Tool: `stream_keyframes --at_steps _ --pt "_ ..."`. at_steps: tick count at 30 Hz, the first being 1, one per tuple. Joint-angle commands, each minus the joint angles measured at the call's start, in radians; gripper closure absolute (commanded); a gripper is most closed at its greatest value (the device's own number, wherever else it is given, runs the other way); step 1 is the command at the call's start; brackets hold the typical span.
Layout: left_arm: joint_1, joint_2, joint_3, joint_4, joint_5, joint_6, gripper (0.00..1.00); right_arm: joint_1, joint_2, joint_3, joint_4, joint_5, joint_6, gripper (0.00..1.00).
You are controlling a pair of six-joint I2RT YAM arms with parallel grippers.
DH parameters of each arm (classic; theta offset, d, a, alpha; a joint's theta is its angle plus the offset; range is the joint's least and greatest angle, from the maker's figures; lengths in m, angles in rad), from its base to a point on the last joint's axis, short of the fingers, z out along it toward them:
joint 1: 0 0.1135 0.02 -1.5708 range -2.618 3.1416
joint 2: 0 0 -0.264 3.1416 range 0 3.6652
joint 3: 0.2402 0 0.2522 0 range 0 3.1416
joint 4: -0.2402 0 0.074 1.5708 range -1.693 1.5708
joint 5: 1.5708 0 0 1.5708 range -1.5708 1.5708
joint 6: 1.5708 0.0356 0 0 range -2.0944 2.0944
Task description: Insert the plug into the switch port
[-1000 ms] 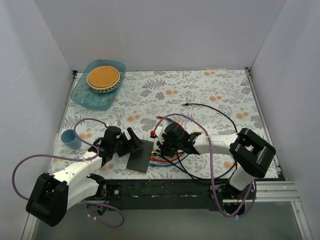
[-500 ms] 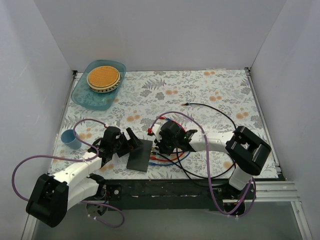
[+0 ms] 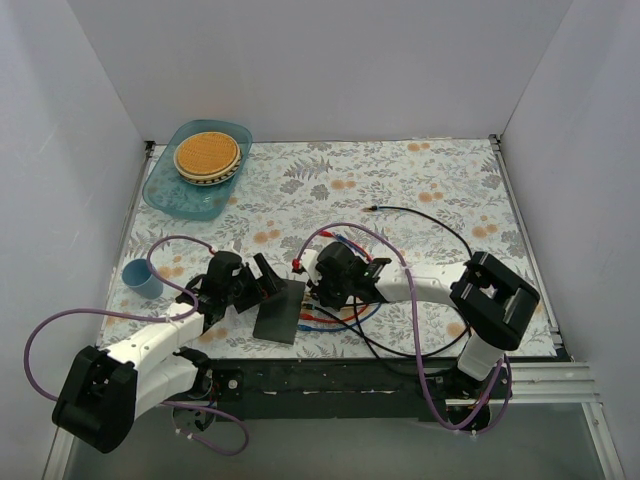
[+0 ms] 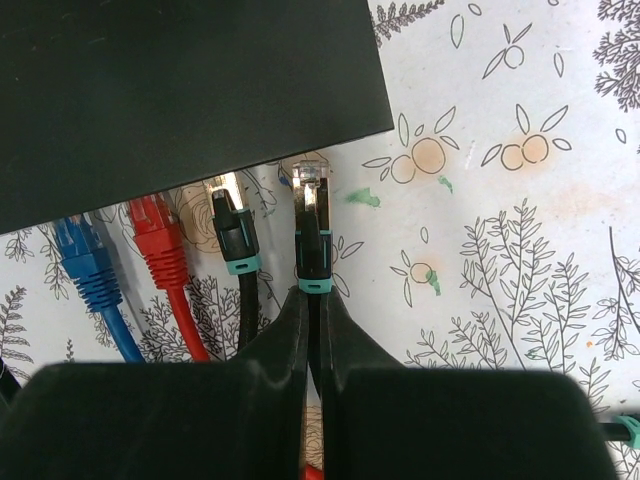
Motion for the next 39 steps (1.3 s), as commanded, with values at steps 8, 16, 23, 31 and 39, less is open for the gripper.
stream_keyframes --at_steps 8,16,23,31,39 --pt "0.001 0.040 0.070 0.027 0.007 0.035 0.08 0.018 0.074 0.055 -0.157 0.046 -0.027 0.99" --pt "0.001 0.031 0.075 0.028 0.007 0.039 0.08 0.035 0.109 0.105 -0.219 0.081 -0.024 0.99" --pt "-0.001 0.040 0.075 0.045 0.020 0.042 0.07 0.056 0.123 0.136 -0.253 0.141 -0.027 0.99" --pt "0.001 0.074 0.064 0.088 0.041 0.043 0.06 0.085 0.096 0.125 -0.197 0.135 -0.013 0.99" --pt "0.001 0.092 0.029 0.157 0.066 0.049 0.06 0.108 0.047 0.069 -0.085 0.098 -0.010 0.99"
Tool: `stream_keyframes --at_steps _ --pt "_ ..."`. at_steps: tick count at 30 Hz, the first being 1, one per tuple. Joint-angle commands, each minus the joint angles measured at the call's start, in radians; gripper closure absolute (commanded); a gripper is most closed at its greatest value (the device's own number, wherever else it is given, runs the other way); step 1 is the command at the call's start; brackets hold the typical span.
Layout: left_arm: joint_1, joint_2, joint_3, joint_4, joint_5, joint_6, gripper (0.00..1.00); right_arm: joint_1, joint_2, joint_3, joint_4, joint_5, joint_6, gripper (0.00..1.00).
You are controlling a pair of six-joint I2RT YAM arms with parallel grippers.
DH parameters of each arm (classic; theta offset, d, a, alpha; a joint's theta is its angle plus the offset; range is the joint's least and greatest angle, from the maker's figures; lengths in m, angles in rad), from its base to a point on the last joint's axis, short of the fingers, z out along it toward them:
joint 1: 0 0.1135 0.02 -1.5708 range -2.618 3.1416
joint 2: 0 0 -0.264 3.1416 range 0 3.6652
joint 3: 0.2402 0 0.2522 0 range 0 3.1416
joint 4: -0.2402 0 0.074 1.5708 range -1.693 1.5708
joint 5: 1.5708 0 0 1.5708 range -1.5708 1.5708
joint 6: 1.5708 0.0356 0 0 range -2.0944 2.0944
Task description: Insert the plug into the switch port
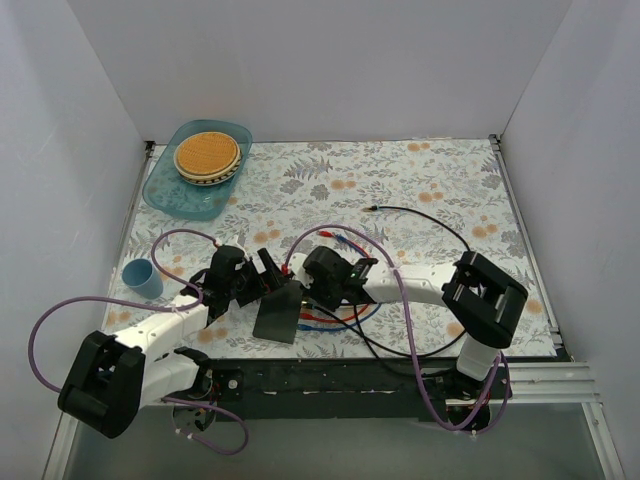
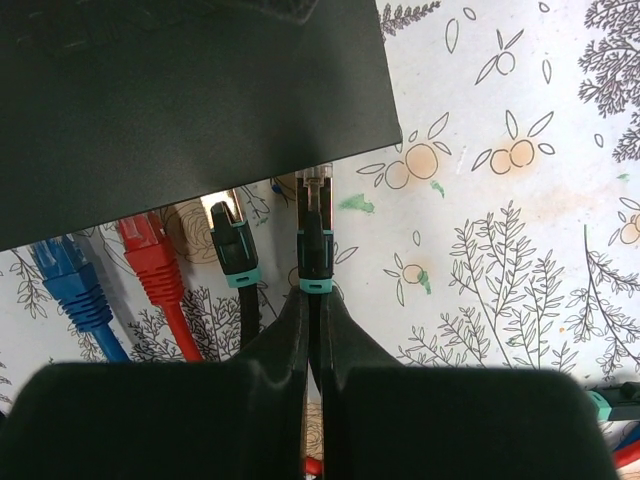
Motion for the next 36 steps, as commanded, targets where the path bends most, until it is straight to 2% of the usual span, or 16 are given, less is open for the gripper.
stream_keyframes --at_steps 1,12,14,27,36 --pt "0.000 0.004 -0.017 0.093 0.058 0.007 0.07 0.032 -0.011 -0.046 0.056 -0.049 -0.003 0.99" --pt "-0.002 0.026 -0.025 0.149 0.083 0.020 0.03 0.058 0.009 -0.054 0.086 -0.062 -0.022 0.99" --pt "0.000 0.034 -0.028 0.165 0.101 0.021 0.05 0.058 0.011 -0.054 0.105 -0.028 -0.017 0.99" --pt "-0.002 0.031 -0.062 0.184 0.167 0.018 0.24 0.058 0.046 0.000 0.163 -0.049 0.038 0.99" --pt "-0.002 0.052 -0.070 0.215 0.236 0.038 0.28 0.058 0.073 0.068 0.156 -0.072 0.025 0.99"
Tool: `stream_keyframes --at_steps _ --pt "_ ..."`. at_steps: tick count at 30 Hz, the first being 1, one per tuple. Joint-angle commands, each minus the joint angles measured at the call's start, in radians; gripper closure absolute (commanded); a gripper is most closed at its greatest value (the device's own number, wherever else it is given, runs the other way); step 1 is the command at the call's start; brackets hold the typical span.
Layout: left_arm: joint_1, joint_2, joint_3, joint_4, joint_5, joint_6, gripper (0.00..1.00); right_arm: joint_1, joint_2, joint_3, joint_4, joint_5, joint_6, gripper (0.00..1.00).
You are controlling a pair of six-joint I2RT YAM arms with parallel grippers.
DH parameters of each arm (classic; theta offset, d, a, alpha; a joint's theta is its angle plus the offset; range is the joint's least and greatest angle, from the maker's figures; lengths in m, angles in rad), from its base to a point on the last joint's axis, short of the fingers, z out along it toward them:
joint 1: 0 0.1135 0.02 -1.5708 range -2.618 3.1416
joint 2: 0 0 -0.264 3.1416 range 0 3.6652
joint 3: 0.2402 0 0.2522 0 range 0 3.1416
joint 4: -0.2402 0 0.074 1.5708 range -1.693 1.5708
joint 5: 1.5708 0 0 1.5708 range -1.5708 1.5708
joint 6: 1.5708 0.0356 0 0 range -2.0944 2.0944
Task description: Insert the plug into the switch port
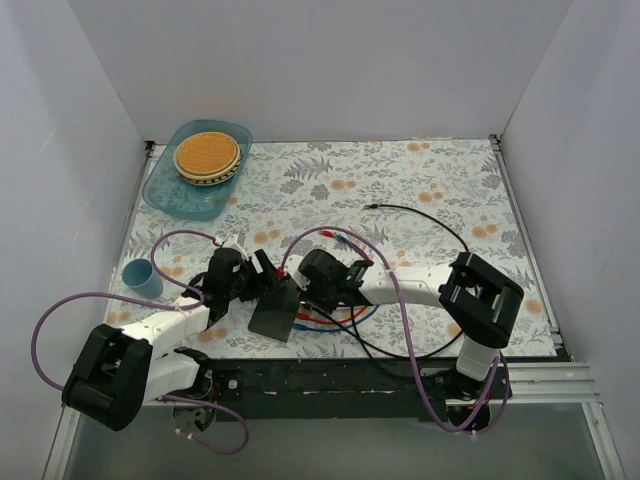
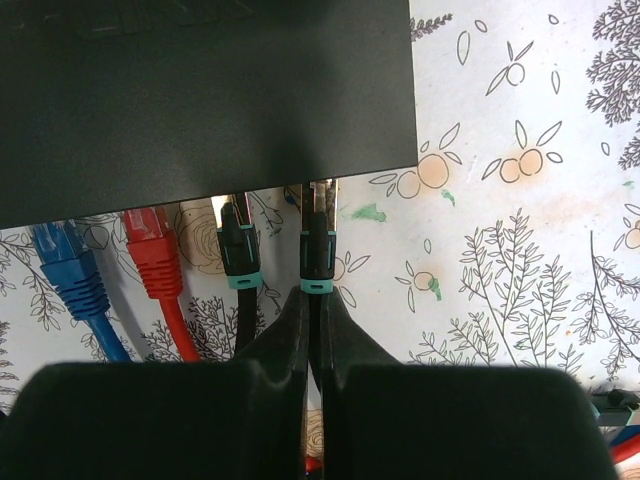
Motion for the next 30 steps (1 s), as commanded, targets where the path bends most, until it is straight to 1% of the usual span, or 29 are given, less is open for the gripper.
stream_keyframes --at_steps 1,10,11,14,20,23,27,28,30 --pt "-0.025 0.013 -0.011 0.043 0.224 -0.023 0.28 0.027 0.062 0.062 0.145 -0.104 0.002 0.99" --pt "-0.025 0.010 -0.021 0.050 0.259 -0.025 0.36 0.026 0.091 0.131 0.145 -0.097 -0.021 0.99" --pt "-0.025 0.010 -0.021 0.050 0.267 -0.025 0.36 0.026 0.094 0.139 0.150 -0.069 -0.024 0.99" --pt "-0.025 0.004 -0.031 0.052 0.284 -0.043 0.39 0.024 0.100 0.160 0.179 -0.060 -0.021 0.99" --pt "-0.031 -0.049 -0.055 0.050 0.279 -0.085 0.40 0.015 0.114 0.214 0.233 -0.058 0.002 0.99" --pt "-0.031 -0.078 -0.058 0.029 0.239 -0.092 0.36 0.013 0.134 0.249 0.221 -0.039 0.010 0.99" --pt "-0.031 -0.087 -0.028 -0.036 0.163 -0.085 0.26 0.001 0.141 0.265 0.196 0.041 0.020 0.99" --pt "-0.031 -0.082 -0.020 -0.052 0.135 -0.082 0.22 -0.003 0.140 0.266 0.196 0.052 0.025 0.99" --pt "-0.031 -0.064 0.012 -0.066 0.112 -0.076 0.18 -0.023 0.134 0.272 0.169 0.098 0.043 0.99"
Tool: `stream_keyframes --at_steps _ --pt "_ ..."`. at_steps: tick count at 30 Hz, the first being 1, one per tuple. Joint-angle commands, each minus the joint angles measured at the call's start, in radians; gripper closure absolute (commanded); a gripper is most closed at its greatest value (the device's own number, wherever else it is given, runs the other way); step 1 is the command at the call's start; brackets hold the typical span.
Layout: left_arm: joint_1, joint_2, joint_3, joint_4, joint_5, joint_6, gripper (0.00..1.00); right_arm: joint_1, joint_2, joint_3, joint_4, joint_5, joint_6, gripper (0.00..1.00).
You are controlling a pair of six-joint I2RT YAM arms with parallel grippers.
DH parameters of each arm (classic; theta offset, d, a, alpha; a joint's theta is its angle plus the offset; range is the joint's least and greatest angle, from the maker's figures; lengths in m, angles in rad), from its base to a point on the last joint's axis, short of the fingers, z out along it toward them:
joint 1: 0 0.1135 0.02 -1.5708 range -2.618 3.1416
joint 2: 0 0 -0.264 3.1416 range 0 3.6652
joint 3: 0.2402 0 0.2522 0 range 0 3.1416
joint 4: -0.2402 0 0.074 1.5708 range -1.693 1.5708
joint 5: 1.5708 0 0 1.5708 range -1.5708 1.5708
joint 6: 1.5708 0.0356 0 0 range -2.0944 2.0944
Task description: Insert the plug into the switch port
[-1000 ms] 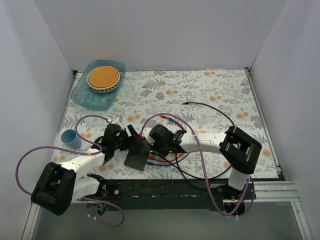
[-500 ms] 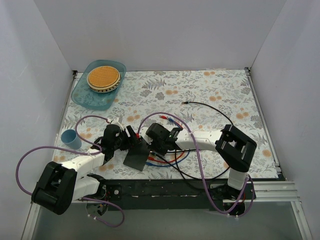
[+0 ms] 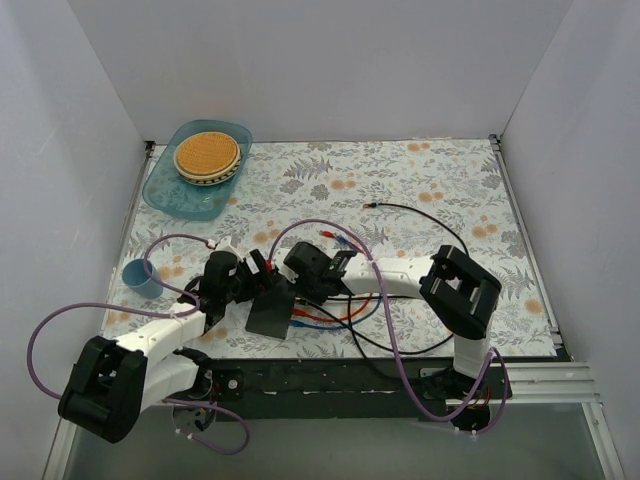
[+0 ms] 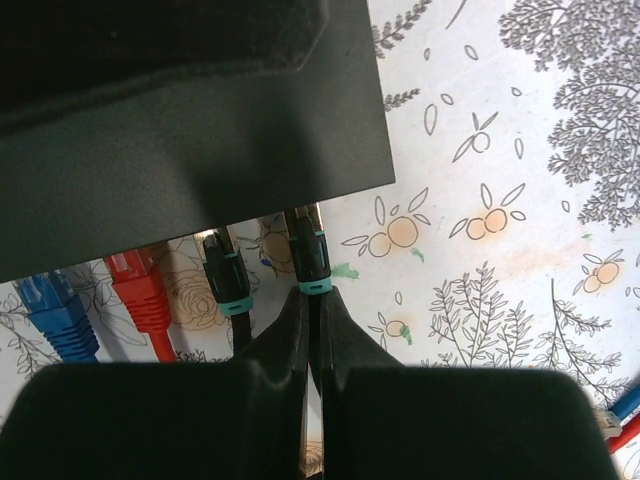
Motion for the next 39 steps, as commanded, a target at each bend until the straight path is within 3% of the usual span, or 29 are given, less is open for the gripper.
stream_keyframes --at_steps 1,6,9,12,15,18,25,31,39 --pt "-0.046 0.017 0.068 -0.079 0.146 -0.055 0.14 -0.028 0.013 0.093 0.283 0.067 0.065 0.99" --pt "-0.046 0.101 0.188 -0.102 0.098 -0.024 0.05 -0.082 0.010 0.105 0.222 0.082 0.091 0.99" --pt "-0.043 0.128 0.237 -0.159 0.024 -0.012 0.02 -0.106 -0.003 0.096 0.194 0.094 0.097 0.90" --pt "-0.036 0.134 0.303 -0.215 -0.049 0.008 0.02 -0.131 -0.032 0.064 0.188 0.072 0.128 0.75" --pt "-0.031 0.120 0.367 -0.295 -0.107 0.028 0.02 -0.137 -0.076 0.023 0.176 0.074 0.129 0.45" --pt "-0.030 0.096 0.418 -0.330 -0.166 0.056 0.02 -0.139 -0.122 -0.010 0.163 0.102 0.122 0.31" --pt "-0.028 -0.019 0.504 -0.438 -0.221 0.117 0.02 -0.146 -0.286 -0.086 0.120 0.191 0.141 0.19" --pt "-0.028 -0.131 0.515 -0.487 -0.261 0.143 0.02 -0.149 -0.573 -0.282 0.222 0.177 0.195 0.10" --pt "-0.028 -0.181 0.486 -0.444 -0.266 0.136 0.02 -0.149 -0.860 -0.444 0.259 0.208 0.215 0.02"
